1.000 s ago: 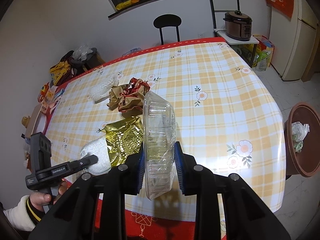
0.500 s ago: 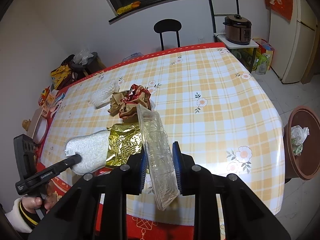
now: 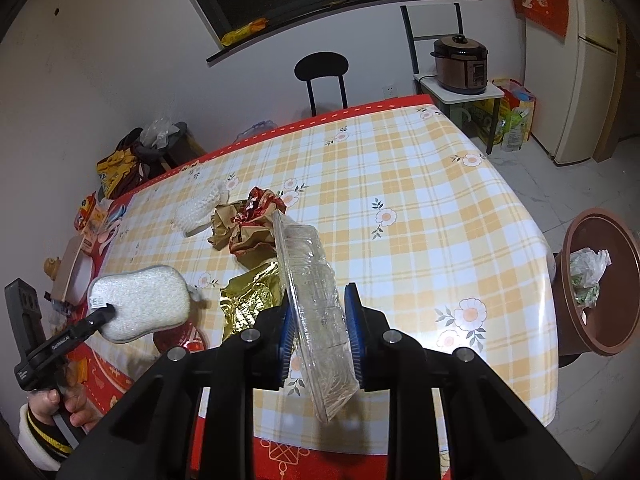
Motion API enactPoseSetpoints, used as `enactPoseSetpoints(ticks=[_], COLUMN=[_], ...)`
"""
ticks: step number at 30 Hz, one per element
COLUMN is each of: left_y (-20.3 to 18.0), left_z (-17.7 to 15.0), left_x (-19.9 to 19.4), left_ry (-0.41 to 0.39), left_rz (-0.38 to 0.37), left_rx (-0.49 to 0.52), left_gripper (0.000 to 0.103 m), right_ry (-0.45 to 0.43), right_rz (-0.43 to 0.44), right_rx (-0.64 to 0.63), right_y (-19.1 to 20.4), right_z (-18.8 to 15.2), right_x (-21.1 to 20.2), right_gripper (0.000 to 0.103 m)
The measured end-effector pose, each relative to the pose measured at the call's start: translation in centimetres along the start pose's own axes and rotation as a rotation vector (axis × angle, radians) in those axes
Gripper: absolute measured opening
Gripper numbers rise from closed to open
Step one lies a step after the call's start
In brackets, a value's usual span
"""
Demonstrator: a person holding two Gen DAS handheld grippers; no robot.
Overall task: Collect trash
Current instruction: 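Lift the clear box with the right tool while the left tool lifts the white lid, then carry the clear box to the brown bin and open the right tool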
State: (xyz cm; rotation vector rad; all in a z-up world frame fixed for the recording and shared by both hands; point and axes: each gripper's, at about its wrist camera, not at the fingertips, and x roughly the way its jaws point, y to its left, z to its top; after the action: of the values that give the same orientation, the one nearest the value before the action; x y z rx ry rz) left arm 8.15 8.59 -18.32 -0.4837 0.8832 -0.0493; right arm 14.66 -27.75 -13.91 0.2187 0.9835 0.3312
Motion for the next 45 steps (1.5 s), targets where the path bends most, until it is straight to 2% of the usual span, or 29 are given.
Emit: enactPoseSetpoints(ticks=[10, 24, 35, 45], left_y=[-2.3, -9.4, -16.3, -20.9], left_z=[1.5, 2.4, 1.2, -0.7], left_x=[-2.9, -2.5, -0.6, 1.3], left_ry=[-0.068, -0.071, -0.045, -0.024], left_rz=[-0.022, -0.099, -0.161, -0.17], left_rx=[0.05, 0.143, 0.208, 0.226], left_gripper=[0.021, 0.021, 0.021, 0.021], right_ry=[-0.069, -0.151, -0.21, -0.227], right_rz=[-0.008, -0.054, -0.159, -0.317], right_rx=[0.039, 0.104, 0.154, 0.156], right_y=[-2.0, -7.7, -16.4, -25.8], right_z=[1.1, 1.8, 2.5, 3.5], right_x=[-2.3, -6.2, -10.8, -14.3], right_gripper=[0.025, 0.025, 0.025, 0.025])
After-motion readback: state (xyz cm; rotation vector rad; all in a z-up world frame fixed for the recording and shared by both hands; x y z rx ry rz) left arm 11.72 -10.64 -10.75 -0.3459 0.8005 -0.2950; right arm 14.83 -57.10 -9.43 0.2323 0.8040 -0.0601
